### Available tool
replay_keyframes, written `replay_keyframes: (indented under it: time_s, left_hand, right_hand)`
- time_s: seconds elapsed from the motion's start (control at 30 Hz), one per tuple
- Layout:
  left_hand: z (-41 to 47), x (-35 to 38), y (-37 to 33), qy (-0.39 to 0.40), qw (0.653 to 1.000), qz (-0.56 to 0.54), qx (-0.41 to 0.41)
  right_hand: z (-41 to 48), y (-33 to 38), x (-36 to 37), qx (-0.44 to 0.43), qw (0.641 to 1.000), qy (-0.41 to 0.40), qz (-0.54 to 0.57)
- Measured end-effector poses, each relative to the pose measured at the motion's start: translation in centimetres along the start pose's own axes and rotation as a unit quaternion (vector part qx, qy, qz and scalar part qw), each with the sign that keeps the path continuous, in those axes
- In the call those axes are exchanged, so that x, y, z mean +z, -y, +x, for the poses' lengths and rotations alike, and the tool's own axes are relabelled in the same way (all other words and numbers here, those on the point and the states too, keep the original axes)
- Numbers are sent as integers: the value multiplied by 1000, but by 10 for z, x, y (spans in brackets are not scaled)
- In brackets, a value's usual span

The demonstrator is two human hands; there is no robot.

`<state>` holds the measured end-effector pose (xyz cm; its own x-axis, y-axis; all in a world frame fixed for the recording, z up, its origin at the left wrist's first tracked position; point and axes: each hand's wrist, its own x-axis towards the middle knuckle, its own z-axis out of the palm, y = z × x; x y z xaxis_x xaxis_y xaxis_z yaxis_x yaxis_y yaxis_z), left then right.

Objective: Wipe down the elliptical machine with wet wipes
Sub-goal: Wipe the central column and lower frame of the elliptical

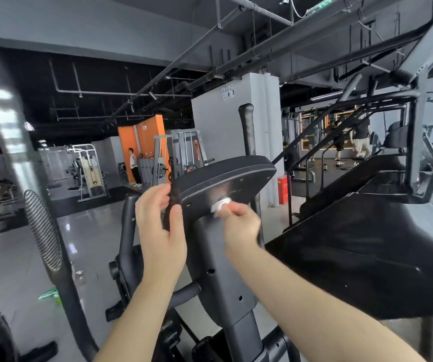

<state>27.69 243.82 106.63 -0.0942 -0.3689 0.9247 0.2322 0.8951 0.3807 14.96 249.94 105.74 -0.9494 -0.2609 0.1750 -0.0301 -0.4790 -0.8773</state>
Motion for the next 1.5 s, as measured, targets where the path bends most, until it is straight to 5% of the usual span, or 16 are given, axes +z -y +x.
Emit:
replay_keyframes:
  time_s: [0.17,0.3,0.43,0.77,1.1,1.37,1.5]
  left_hand:
    - [-10,1,7,-10,1000,18,-23]
    - [-16,-2,11,-3,997,47,-64]
    - [-22,-4,14,0,993,55,-106]
    - [-34,2,19,-17,989,72,-125]
    - [-38,-8,22,-3,991,59,-116]
    - [-44,-29,38,41,988,62,-136]
    - [-47,-43,44,51,981,58,-178]
  right_hand:
    - [-3,3,-3,-14,998,63,1]
    - [49,30,-33,11,995,-84,43]
    - [70,34,-38,23,991,-122,57]
    - [-27,-4,12,114,992,60,13]
    - [-35,32,5,10,996,48,72]
    - [-57,-24,44,117,991,55,-15]
    - [-61,-16,46,149,985,75,40]
